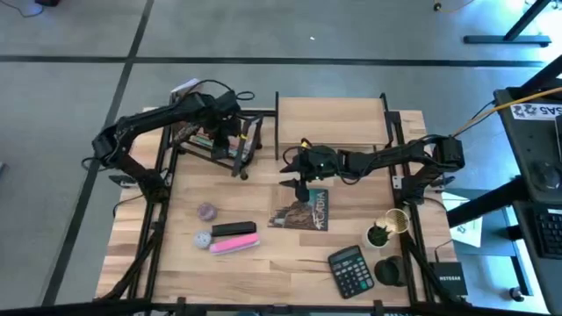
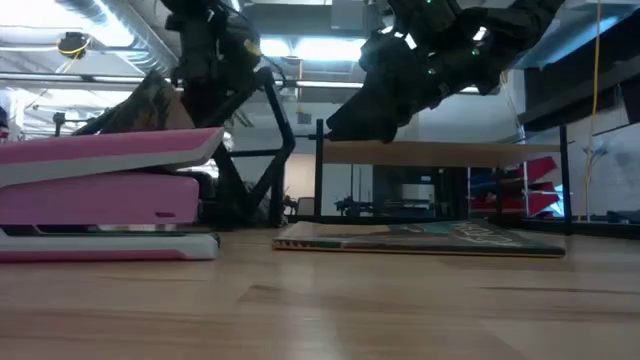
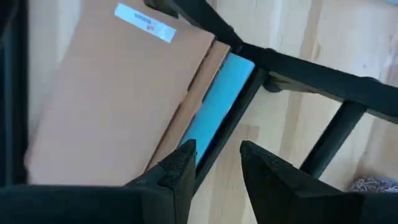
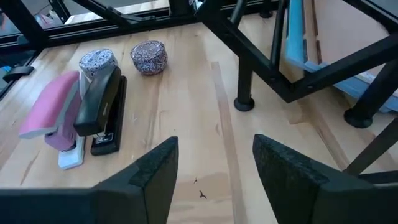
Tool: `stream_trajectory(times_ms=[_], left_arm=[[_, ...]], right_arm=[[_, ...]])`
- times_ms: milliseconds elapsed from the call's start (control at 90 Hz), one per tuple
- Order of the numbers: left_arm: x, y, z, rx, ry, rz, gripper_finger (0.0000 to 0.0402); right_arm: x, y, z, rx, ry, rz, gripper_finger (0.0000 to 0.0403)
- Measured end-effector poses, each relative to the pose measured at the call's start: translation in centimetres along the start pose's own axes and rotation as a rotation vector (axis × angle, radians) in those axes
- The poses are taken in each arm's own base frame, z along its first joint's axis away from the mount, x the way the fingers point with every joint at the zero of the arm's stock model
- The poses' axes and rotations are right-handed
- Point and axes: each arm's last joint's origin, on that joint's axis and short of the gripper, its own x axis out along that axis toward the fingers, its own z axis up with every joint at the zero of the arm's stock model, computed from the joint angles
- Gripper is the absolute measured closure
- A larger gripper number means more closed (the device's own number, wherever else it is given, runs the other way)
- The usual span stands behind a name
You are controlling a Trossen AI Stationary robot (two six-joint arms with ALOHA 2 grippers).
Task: Stock shelves
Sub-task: Remove the brown book from the book holder
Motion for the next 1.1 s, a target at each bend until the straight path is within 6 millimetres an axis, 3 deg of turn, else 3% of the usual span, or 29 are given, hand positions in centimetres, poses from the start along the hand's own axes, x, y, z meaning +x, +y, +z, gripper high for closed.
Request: stream_trajectory(times_ms=[144, 333, 467, 778, 1100], left_arm=[[-0.4, 0.0, 0.0, 0.051, -0.026, 0.028, 0.0291], [2.6, 0.2, -0.4, 0.226, -0.018, 0.075, 0.0283], [4.3, 0.0, -1.0, 0.313, -0.009, 0.074, 0.0260], [6.1, -0.6, -2.2, 0.351, 0.025, 0.045, 0.0173], [7.5, -2.1, -1.1, 0.489, -0.016, 0.194, 0.0164]], right_arm=[[0.0, 0.0, 0.0, -0.001, -0.001, 0.000, 0.0208], [0.0, 0.0, 0.1, -0.002, -0.006, 0.000, 0.0208], [0.0, 0.0, 0.0, -0.001, -0.005, 0.001, 0.0208], [0.0, 0.0, 0.2, -0.018, -0.018, -0.003, 0.0208], [0.0, 0.0, 0.3, -0.022, -0.033, -0.002, 0.0208]])
